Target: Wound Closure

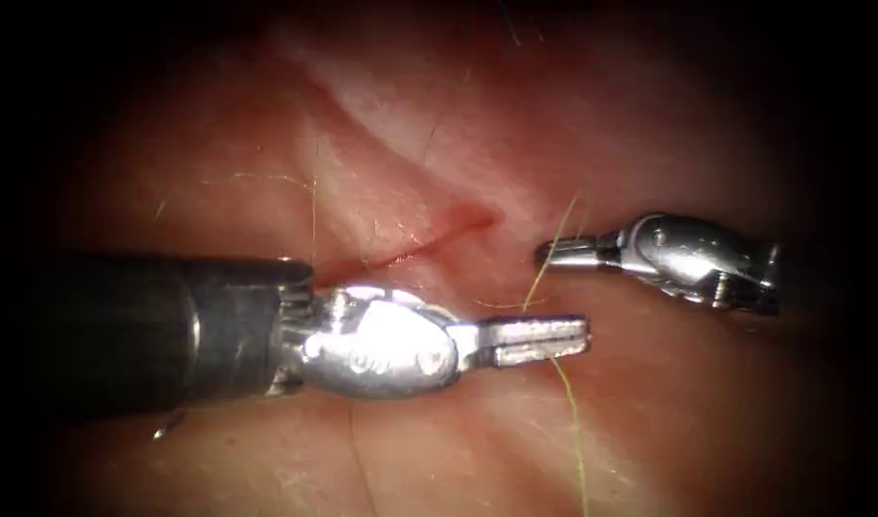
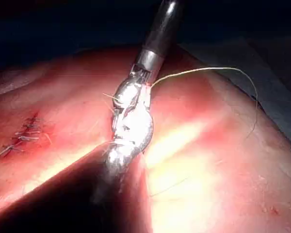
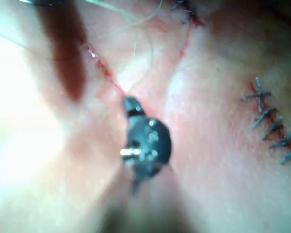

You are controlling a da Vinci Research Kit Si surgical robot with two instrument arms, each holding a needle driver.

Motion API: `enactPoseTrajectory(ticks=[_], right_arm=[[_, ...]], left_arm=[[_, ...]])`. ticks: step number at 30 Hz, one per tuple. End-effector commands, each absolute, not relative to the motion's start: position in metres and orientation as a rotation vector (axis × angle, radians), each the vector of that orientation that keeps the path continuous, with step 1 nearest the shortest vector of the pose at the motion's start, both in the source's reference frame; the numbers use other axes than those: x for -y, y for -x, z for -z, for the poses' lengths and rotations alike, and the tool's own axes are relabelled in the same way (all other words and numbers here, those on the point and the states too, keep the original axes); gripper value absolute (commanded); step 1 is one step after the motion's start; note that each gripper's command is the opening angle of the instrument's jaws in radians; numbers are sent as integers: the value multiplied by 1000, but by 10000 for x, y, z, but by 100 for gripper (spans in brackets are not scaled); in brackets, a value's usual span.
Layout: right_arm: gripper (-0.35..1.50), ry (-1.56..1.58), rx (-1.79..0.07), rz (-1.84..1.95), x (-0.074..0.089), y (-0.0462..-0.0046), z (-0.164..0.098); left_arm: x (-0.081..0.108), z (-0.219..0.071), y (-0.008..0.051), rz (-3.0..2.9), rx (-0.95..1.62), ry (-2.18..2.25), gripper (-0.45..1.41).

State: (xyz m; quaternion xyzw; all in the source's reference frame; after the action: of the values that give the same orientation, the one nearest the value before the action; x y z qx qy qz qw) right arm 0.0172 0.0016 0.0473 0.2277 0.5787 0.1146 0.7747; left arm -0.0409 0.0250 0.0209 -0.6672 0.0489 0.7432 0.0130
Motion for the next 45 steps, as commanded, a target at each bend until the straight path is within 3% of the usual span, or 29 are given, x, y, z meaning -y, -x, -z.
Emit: enactPoseTrajectory(ticks=[1,3,5,7,9,15,18,20,21,22,30,33,45], right_arm=[[-35,-500,-1280,-251,-15,-181,-466],[54,-491,-1316,-233,-16,-181,-457],[108,-463,-1341,-207,-17,-177,-452],[135,-441,-1343,-210,-18,-169,-451],[147,-444,-1346,-205,-17,-156,-450],[136,-445,-1439,-251,-35,-106,-446],[120,-448,-1476,-289,-59,-92,-445],[63,-469,-1468,-340,-84,-92,-449],[5,-473,-1459,-364,-95,-97,-452],[-33,-470,-1459,-382,-102,-102,-455],[-35,-565,-1512,-379,-112,-200,-511],[-35,-573,-1515,-345,-100,-219,-519],[-35,-633,-1549,-280,-73,-244,-506]], left_arm=[[-253,-214,407,-2312,-158,2071,-45],[-256,-213,386,-2310,-165,2051,-45],[-256,-211,374,-2310,-166,2046,-45],[-254,-209,358,-2305,-162,2041,-45],[-252,-208,344,-2308,-164,2034,-45],[-250,-206,327,-2326,-186,2026,-45],[-252,-206,326,-2330,-192,2023,-45],[-253,-207,327,-2335,-201,2018,-45],[-254,-207,328,-2333,-198,2024,-45],[-255,-208,329,-2331,-197,2026,-45],[-279,-237,338,-2336,-215,2021,-45],[-280,-246,339,-2339,-221,2020,-45],[-282,-306,343,-2354,-258,2017,-45]])
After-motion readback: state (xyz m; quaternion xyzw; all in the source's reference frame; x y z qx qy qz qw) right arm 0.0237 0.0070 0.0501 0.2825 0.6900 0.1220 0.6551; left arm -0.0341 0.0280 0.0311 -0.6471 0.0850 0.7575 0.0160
